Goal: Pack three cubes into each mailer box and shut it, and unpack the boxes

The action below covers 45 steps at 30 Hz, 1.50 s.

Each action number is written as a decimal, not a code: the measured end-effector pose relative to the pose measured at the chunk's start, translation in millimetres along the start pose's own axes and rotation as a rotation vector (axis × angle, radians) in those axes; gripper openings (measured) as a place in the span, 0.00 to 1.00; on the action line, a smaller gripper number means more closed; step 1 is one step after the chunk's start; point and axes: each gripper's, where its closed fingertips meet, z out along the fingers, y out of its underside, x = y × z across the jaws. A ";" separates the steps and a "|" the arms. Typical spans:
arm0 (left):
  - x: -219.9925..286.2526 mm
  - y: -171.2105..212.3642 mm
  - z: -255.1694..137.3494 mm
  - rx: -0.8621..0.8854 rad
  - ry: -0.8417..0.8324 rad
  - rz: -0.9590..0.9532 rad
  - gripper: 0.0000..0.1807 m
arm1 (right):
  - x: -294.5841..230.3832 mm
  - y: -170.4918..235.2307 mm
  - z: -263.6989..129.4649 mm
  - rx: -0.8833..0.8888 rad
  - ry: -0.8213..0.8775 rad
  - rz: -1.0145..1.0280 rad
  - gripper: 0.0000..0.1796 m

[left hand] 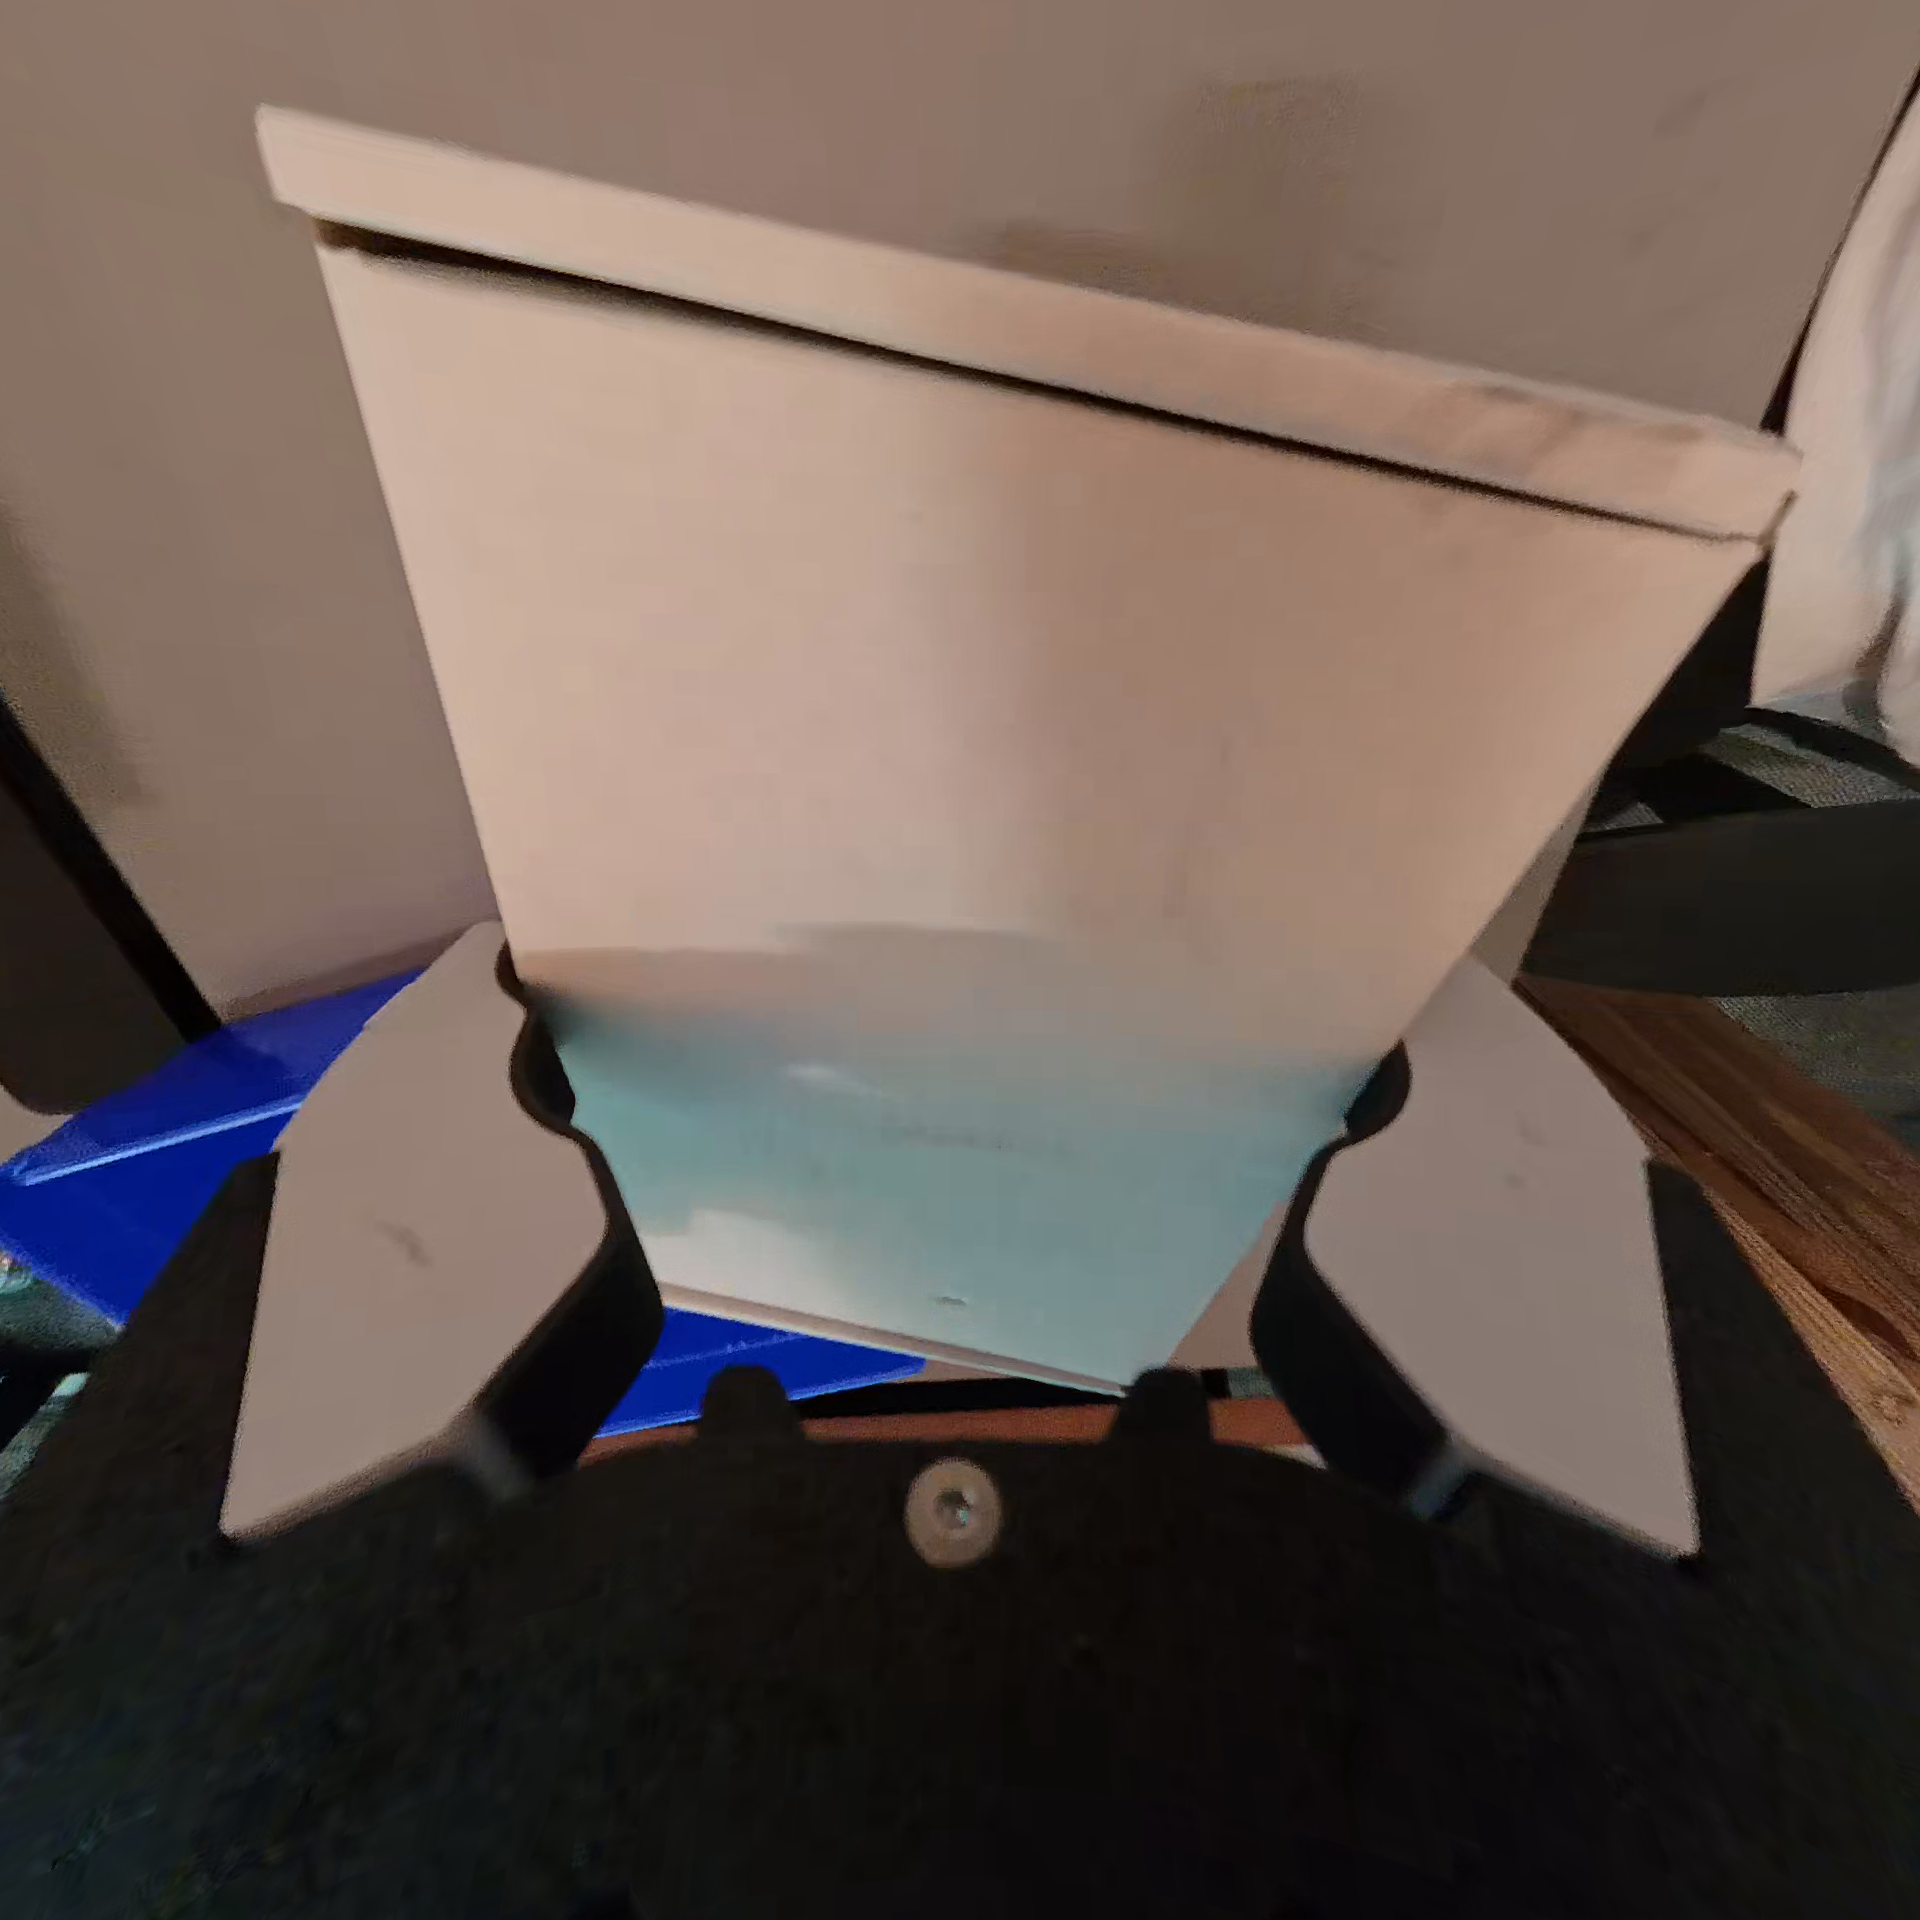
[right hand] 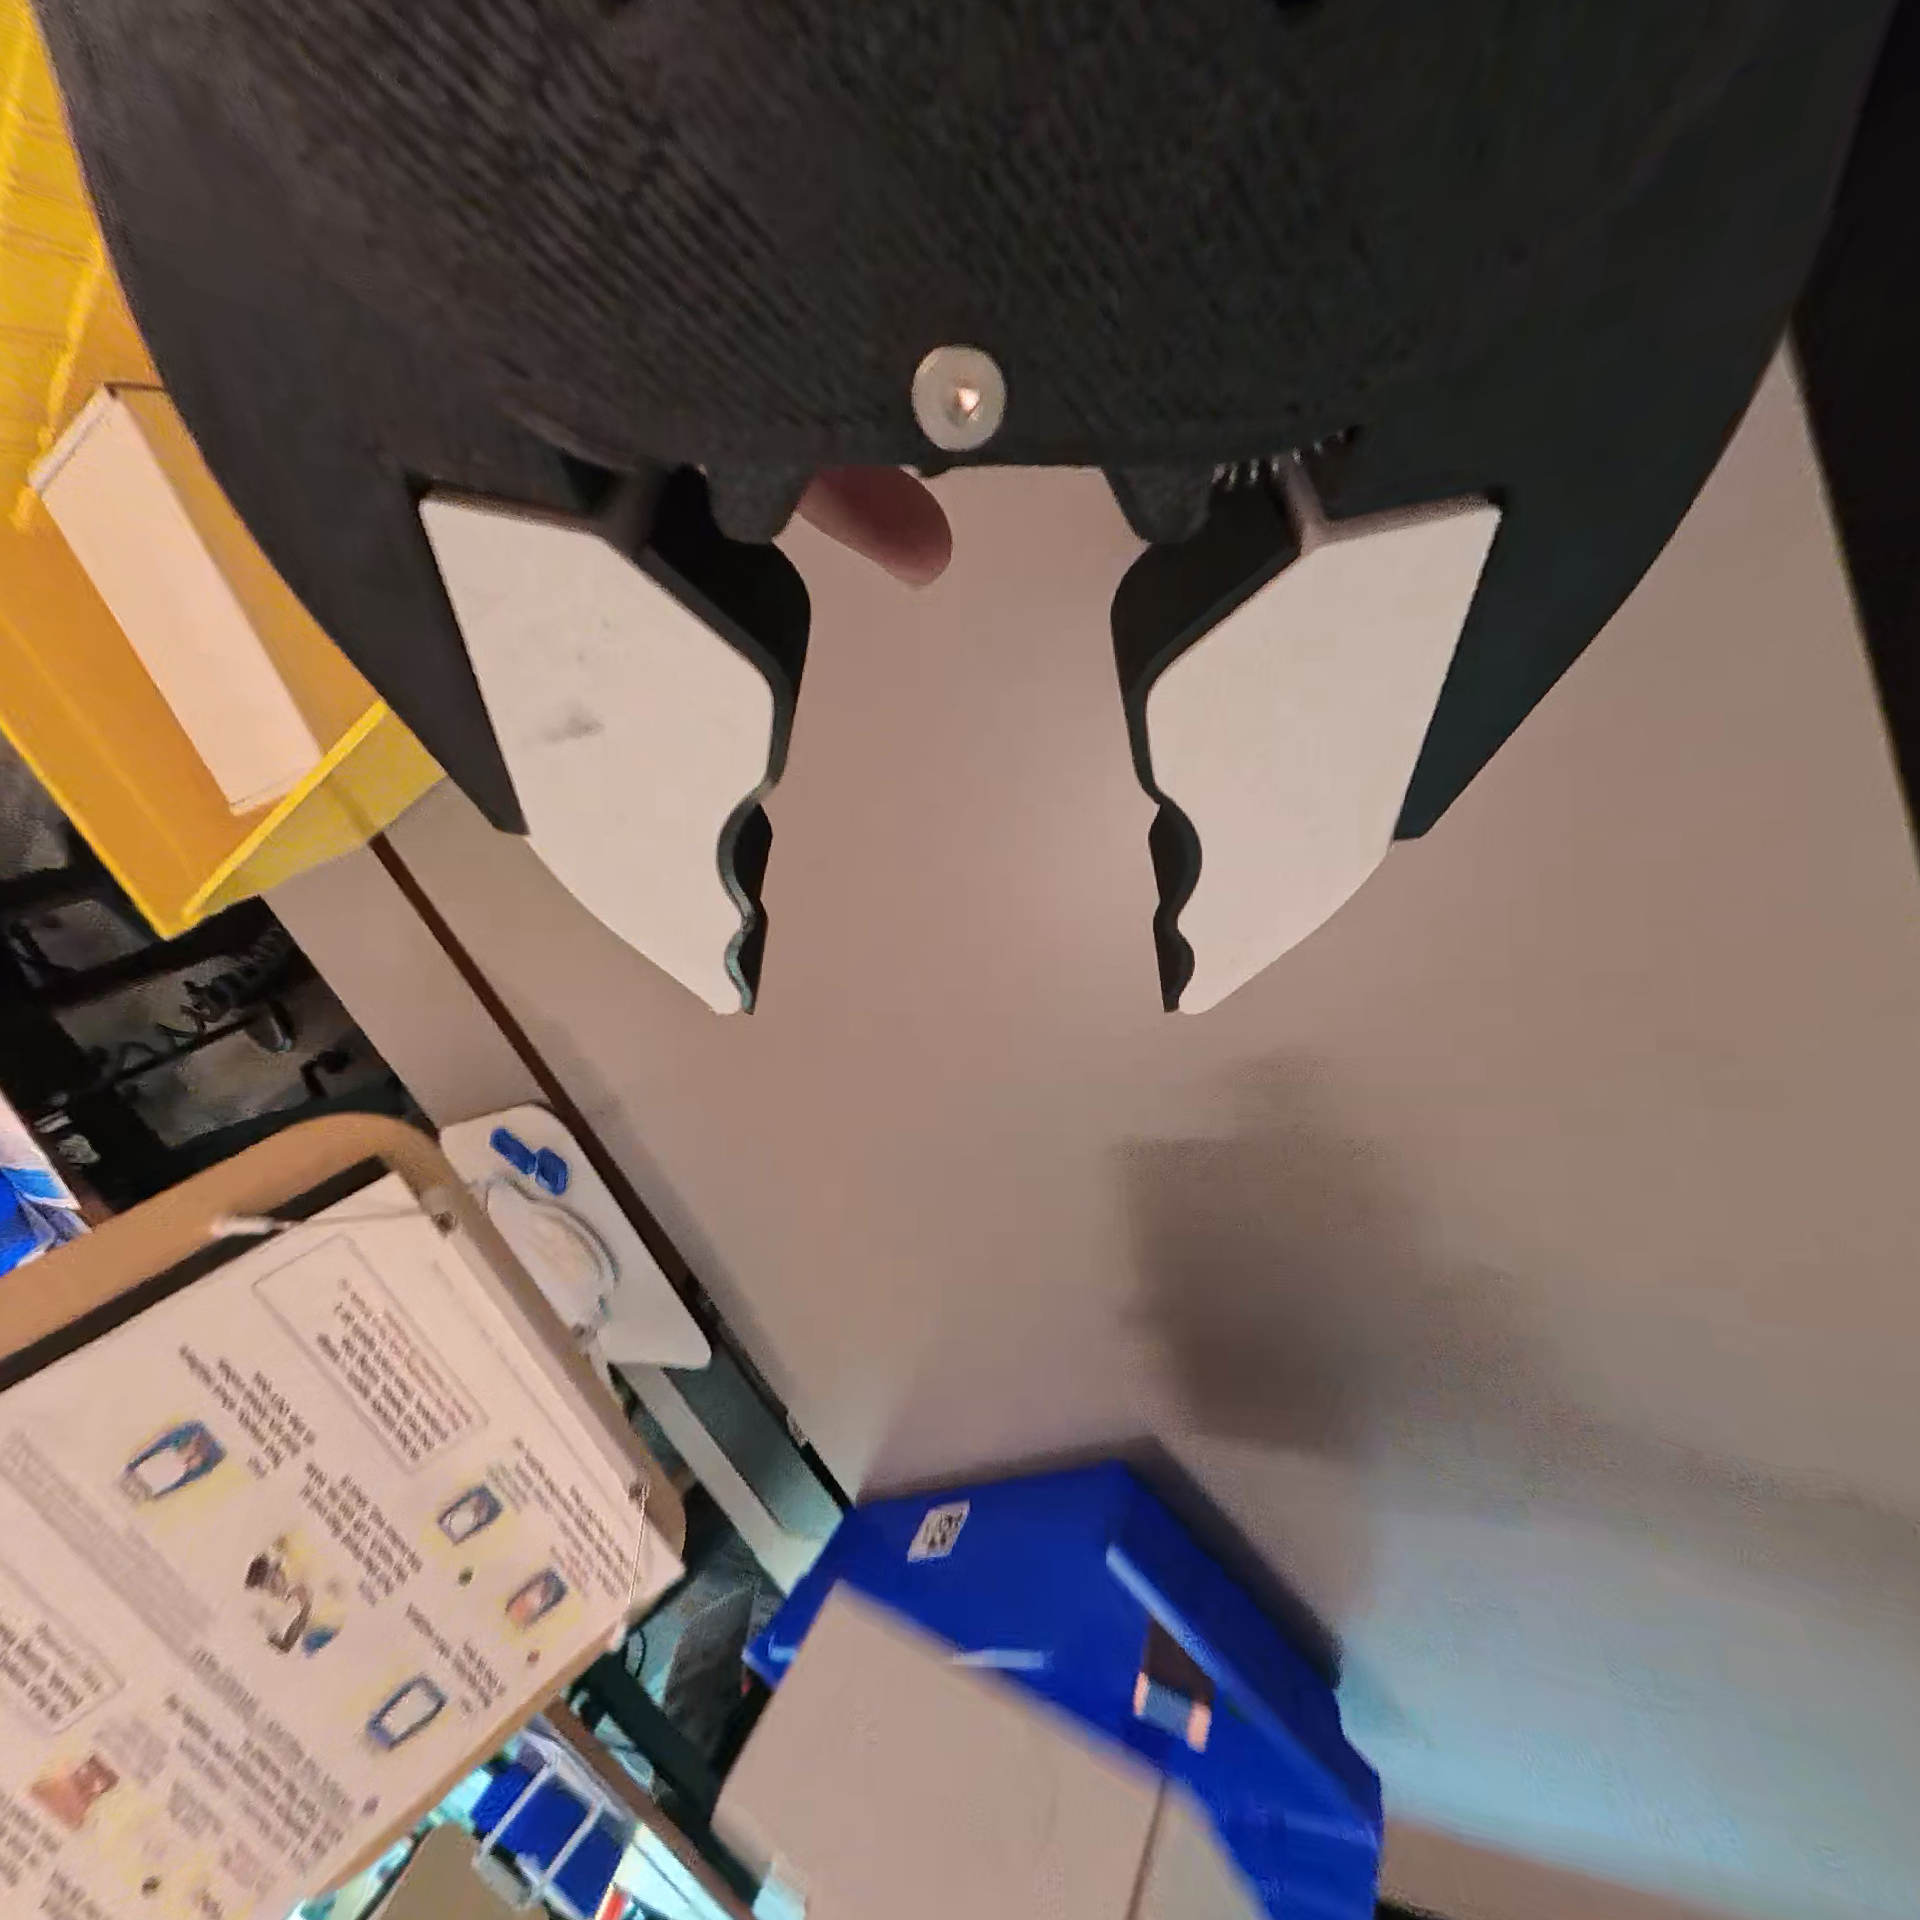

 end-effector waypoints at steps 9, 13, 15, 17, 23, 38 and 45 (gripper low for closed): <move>71.8 -57.4 11.5 0.009 0.047 -0.090 0.80 | 5.9 -62.6 -53.1 0.088 0.113 0.139 0.39; 87.9 -80.6 43.4 0.074 -0.028 -0.010 0.80 | -39.7 -53.6 -56.0 0.292 0.093 0.023 0.40; 88.3 -91.4 54.8 0.102 -0.077 0.013 0.80 | -53.8 -36.7 -47.0 0.258 0.080 -0.043 0.41; 83.6 -102.5 63.4 0.131 -0.138 0.021 0.80 | -55.3 -20.6 -35.2 0.201 0.095 -0.073 0.40; 84.2 -125.1 105.1 0.082 -0.129 -0.157 0.80 | -32.1 8.2 -1.2 0.153 0.143 0.061 0.31; 89.3 -179.4 103.0 0.671 -0.321 -0.233 0.54 | -29.9 46.5 41.2 0.163 0.063 0.379 0.00; 95.6 -119.1 39.4 1.028 -0.681 -0.054 0.35 | -35.0 52.2 62.0 0.054 0.051 0.228 0.00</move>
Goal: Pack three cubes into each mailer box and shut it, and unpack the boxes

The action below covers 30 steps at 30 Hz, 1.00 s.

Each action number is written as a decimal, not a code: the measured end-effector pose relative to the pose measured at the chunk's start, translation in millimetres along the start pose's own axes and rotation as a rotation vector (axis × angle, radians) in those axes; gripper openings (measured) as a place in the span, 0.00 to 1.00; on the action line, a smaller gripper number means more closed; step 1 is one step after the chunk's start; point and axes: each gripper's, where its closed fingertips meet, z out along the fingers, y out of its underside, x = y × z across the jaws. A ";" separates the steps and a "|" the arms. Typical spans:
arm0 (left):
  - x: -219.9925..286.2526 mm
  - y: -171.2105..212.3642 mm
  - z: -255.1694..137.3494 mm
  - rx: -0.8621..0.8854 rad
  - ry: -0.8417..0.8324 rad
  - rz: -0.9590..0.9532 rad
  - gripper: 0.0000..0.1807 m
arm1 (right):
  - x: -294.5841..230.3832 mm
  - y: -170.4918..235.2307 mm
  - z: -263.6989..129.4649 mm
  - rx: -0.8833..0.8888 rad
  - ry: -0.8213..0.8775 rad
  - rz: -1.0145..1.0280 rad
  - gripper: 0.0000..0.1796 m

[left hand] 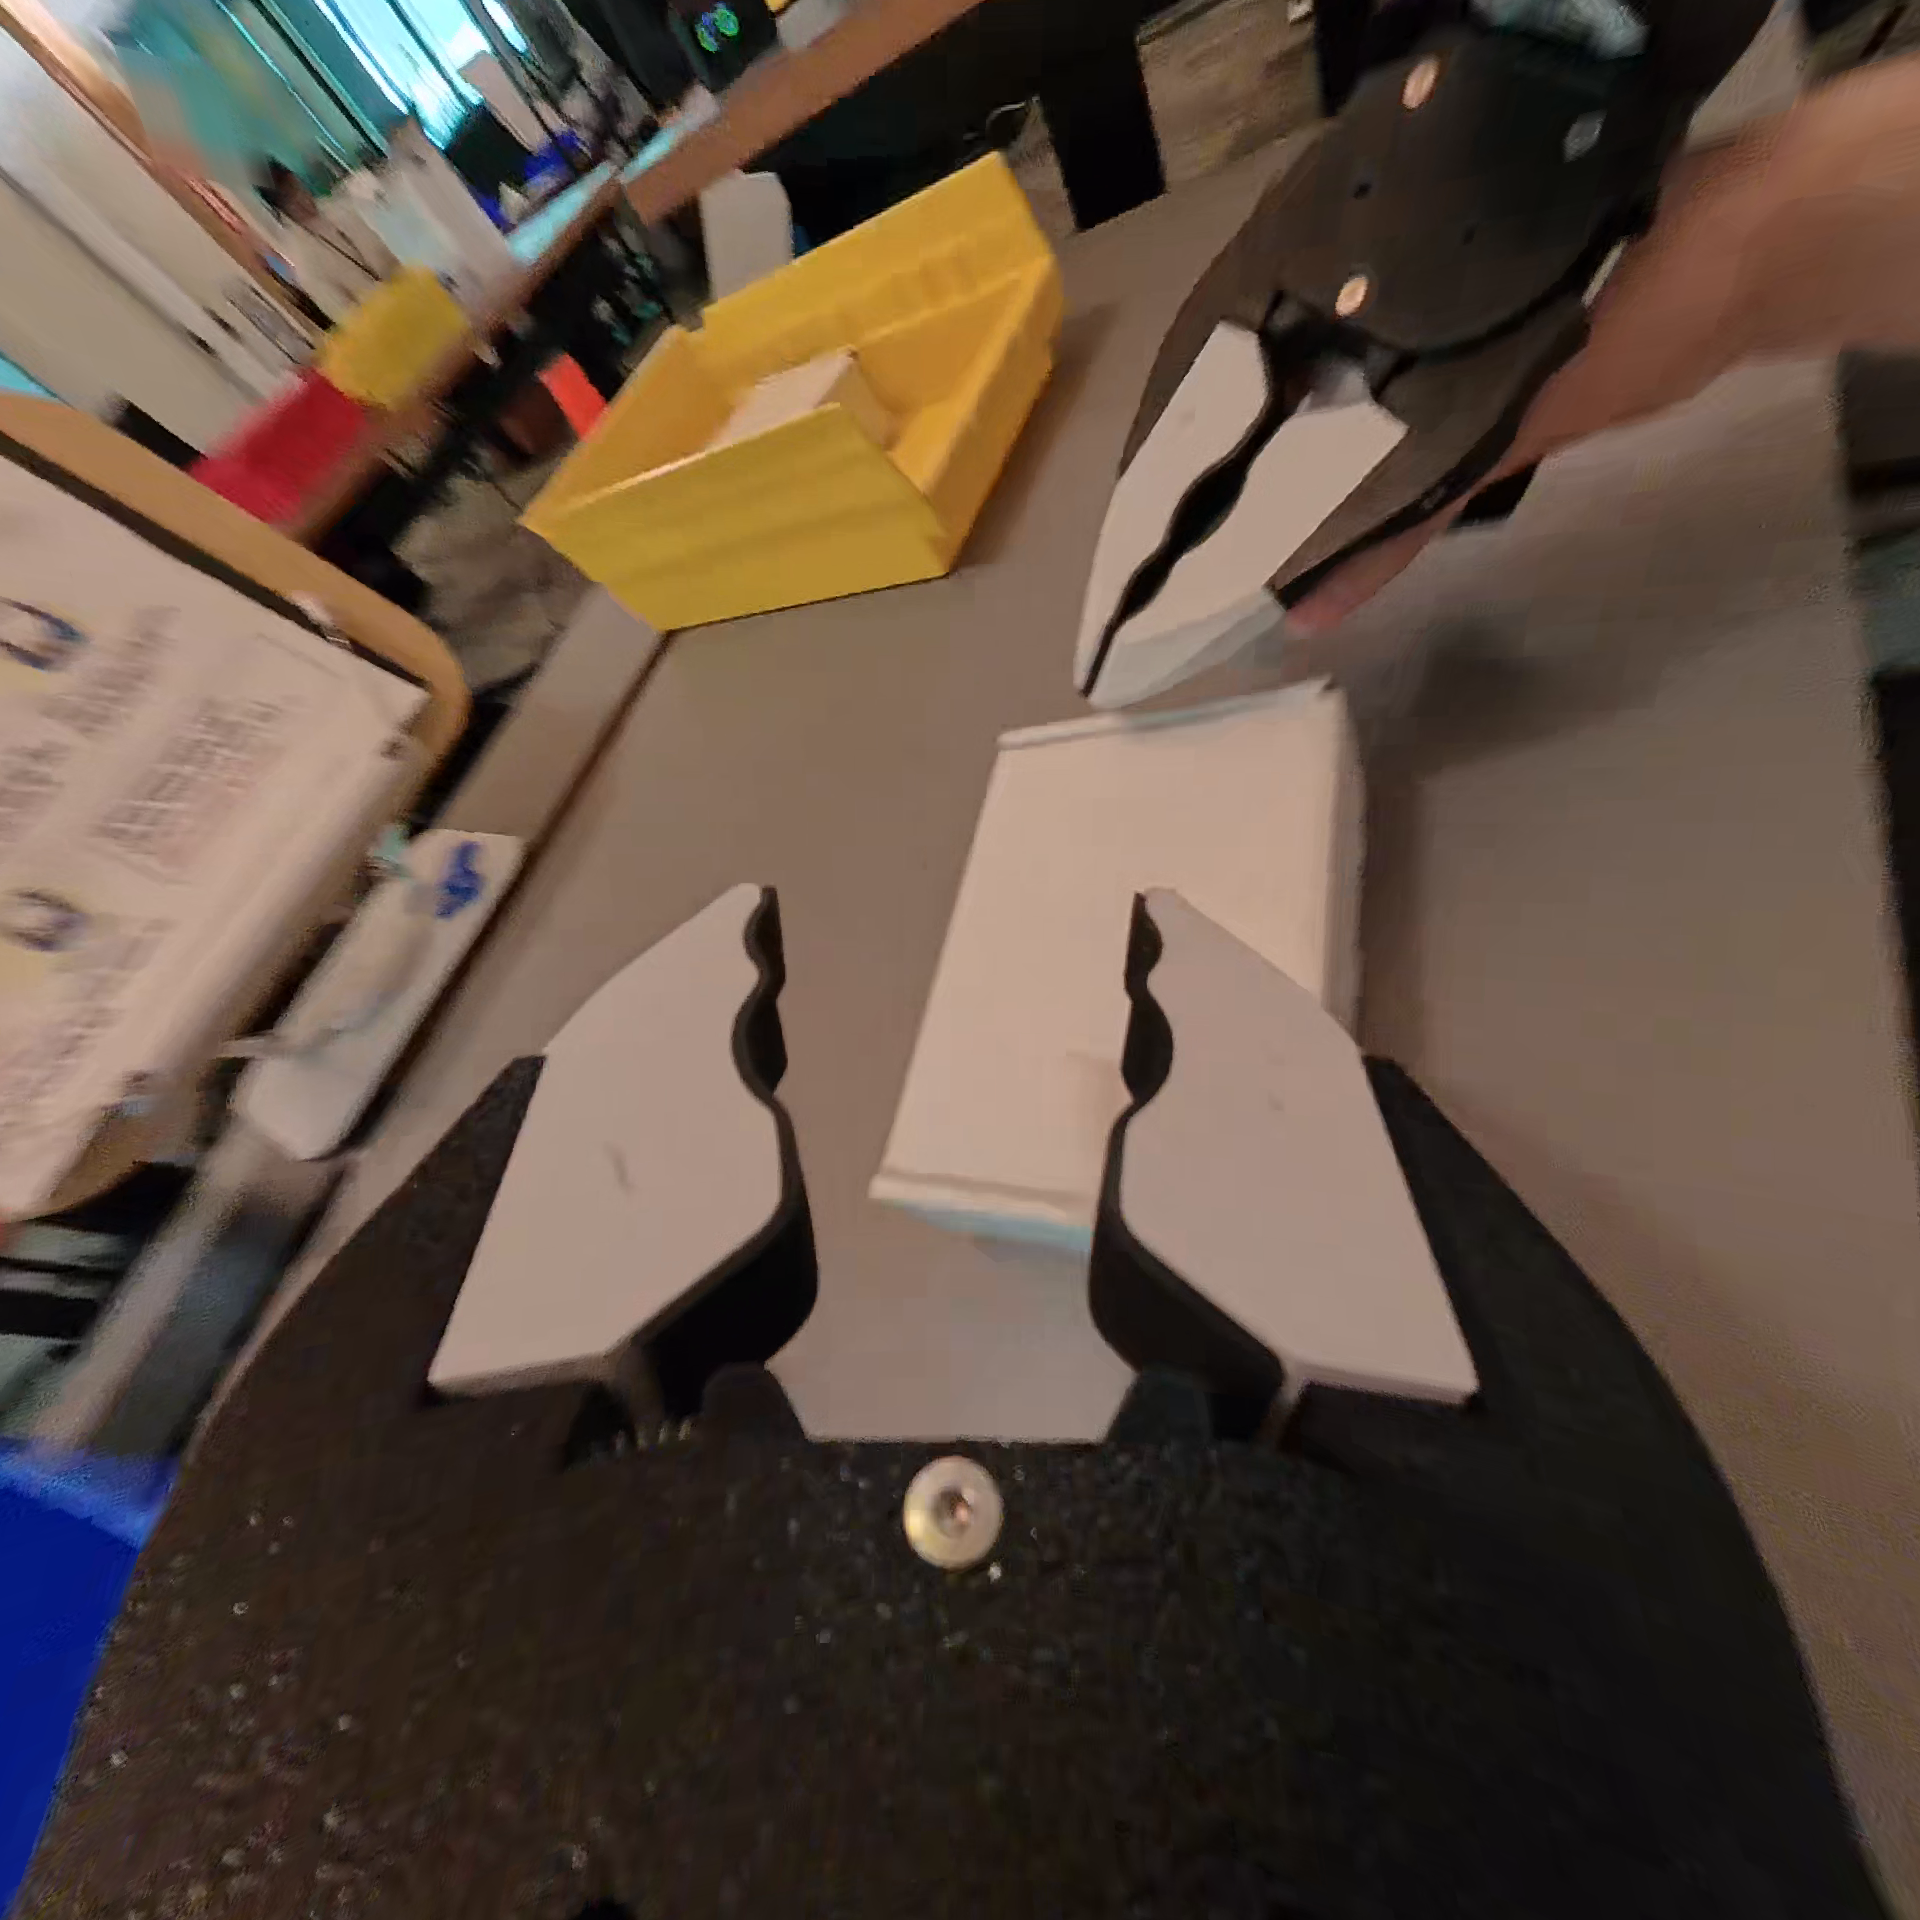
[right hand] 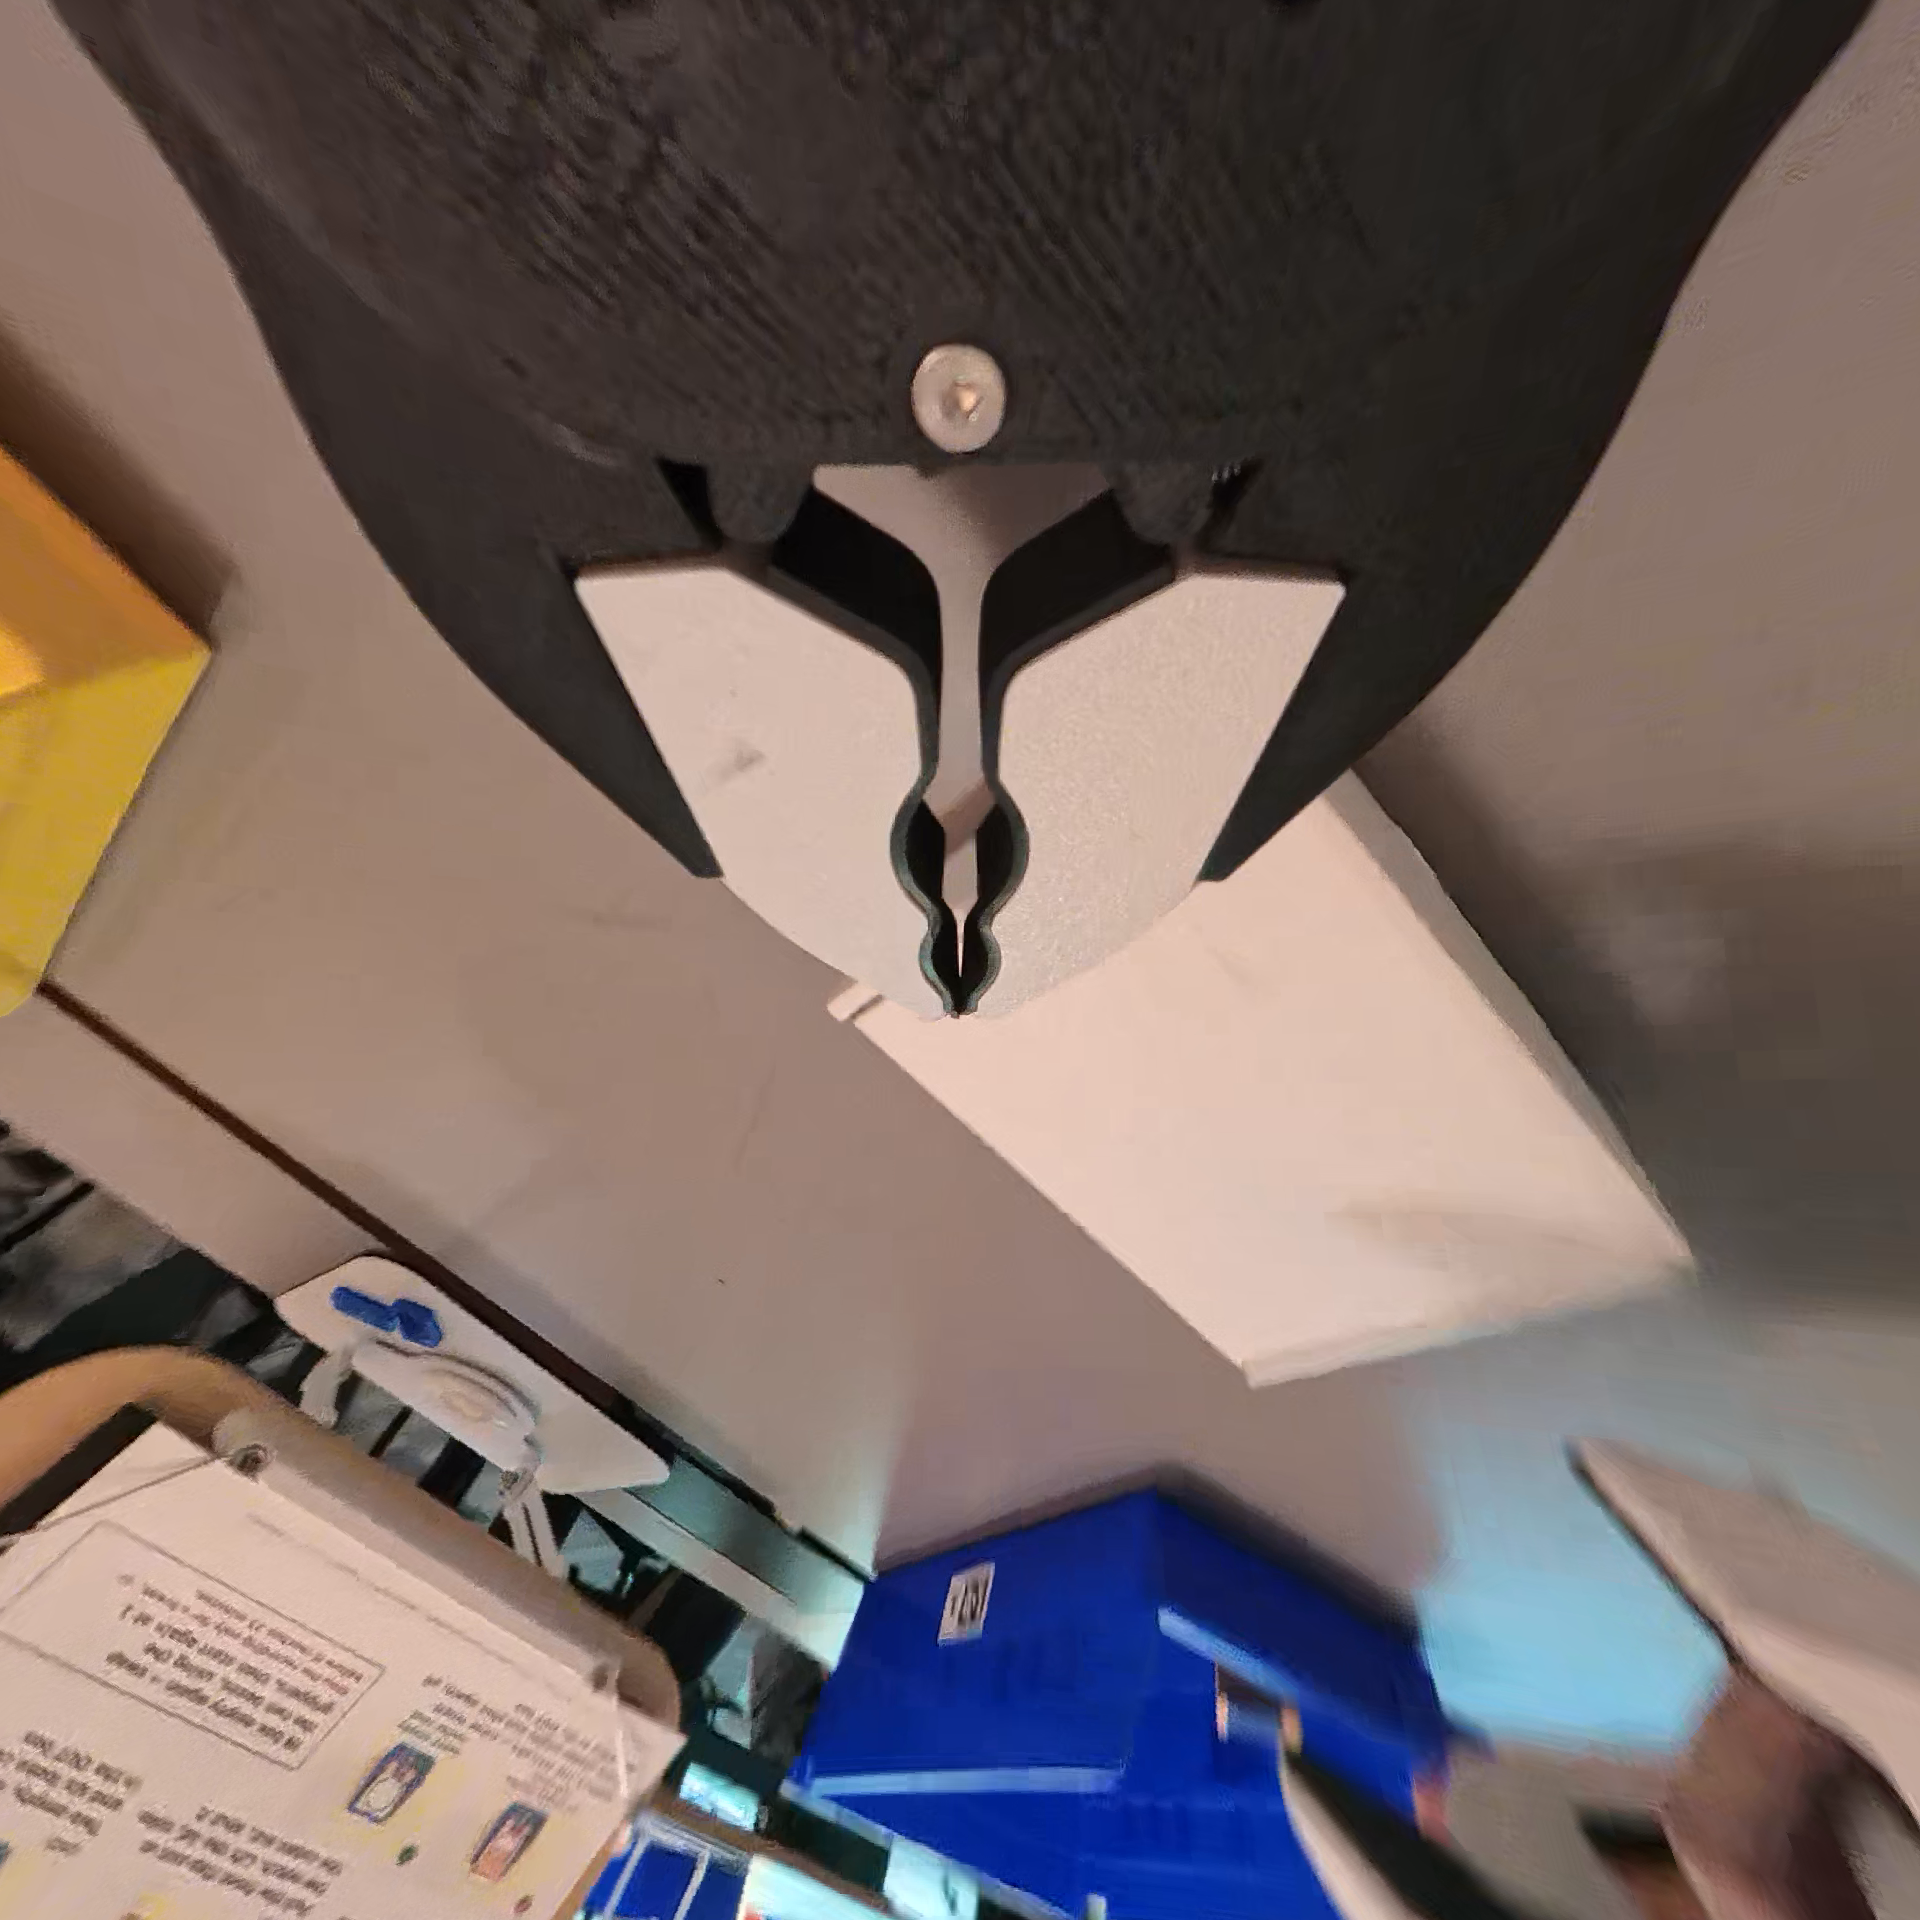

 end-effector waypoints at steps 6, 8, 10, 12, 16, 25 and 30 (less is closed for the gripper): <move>-8.8 50.8 -24.7 -0.139 -0.189 0.539 0.40 | -1.6 15.4 4.6 -0.125 0.030 -0.273 0.00; -1.8 58.4 -26.0 -0.156 -0.153 0.642 0.41 | -1.4 15.8 3.6 -0.147 0.042 -0.347 0.00; 4.9 62.0 -23.3 -0.159 -0.117 0.718 0.45 | 2.2 17.1 2.8 -0.166 0.051 -0.366 0.00; 11.3 65.6 -15.9 -0.180 -0.083 0.785 0.48 | 4.9 18.3 2.3 -0.149 0.036 -0.339 0.00; 26.2 62.9 3.4 -0.165 -0.028 0.868 0.50 | 7.1 19.3 2.0 -0.129 0.030 -0.305 0.00; 46.5 60.8 26.4 -0.149 -0.027 1.014 0.50 | 13.9 21.4 -0.6 -0.082 0.039 -0.239 0.00; 44.3 56.1 29.8 -0.104 -0.143 1.148 0.51 | 20.3 23.4 -1.5 -0.080 0.060 -0.226 0.00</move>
